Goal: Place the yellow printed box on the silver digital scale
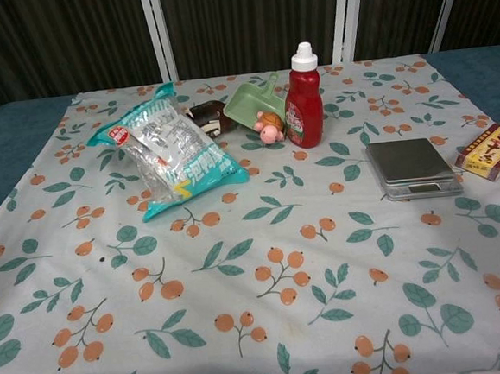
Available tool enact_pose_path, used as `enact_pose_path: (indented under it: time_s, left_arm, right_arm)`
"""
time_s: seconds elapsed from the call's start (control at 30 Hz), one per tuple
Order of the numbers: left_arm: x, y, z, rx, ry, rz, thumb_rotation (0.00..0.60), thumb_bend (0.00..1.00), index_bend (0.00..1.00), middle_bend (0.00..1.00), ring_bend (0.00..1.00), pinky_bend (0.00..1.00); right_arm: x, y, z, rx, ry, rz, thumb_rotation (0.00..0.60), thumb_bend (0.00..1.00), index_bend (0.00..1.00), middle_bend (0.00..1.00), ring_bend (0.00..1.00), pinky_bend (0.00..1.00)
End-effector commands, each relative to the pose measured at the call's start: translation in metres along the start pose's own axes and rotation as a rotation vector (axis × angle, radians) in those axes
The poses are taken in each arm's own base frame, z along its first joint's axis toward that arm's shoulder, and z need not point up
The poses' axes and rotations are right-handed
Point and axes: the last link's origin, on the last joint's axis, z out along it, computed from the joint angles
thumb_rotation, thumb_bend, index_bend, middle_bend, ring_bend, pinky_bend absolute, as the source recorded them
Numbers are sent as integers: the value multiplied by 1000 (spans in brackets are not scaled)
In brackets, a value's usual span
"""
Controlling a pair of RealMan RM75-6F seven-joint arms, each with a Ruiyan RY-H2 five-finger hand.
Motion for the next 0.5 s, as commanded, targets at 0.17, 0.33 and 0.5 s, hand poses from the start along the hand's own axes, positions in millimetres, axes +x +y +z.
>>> enact_pose_path:
  time_s: [0.17,0.33,0.5]
  left_arm:
    - [1,-1,3,4,-1,-17,600,450,0,0,0,117]
    - [2,-2,3,-2,-13,-42,600,450,0,0,0,117]
    - [2,-4,3,-10,-13,-60,600,449,0,0,0,117]
  right_arm:
    - [-4,-5,6,41,5,-7,600,120,1,0,0,0]
    - [-14,-27,36,147,-17,-43,600,166,72,0,0,0]
    - [-16,-55,84,235,-83,-134,600,524,260,0,0,0]
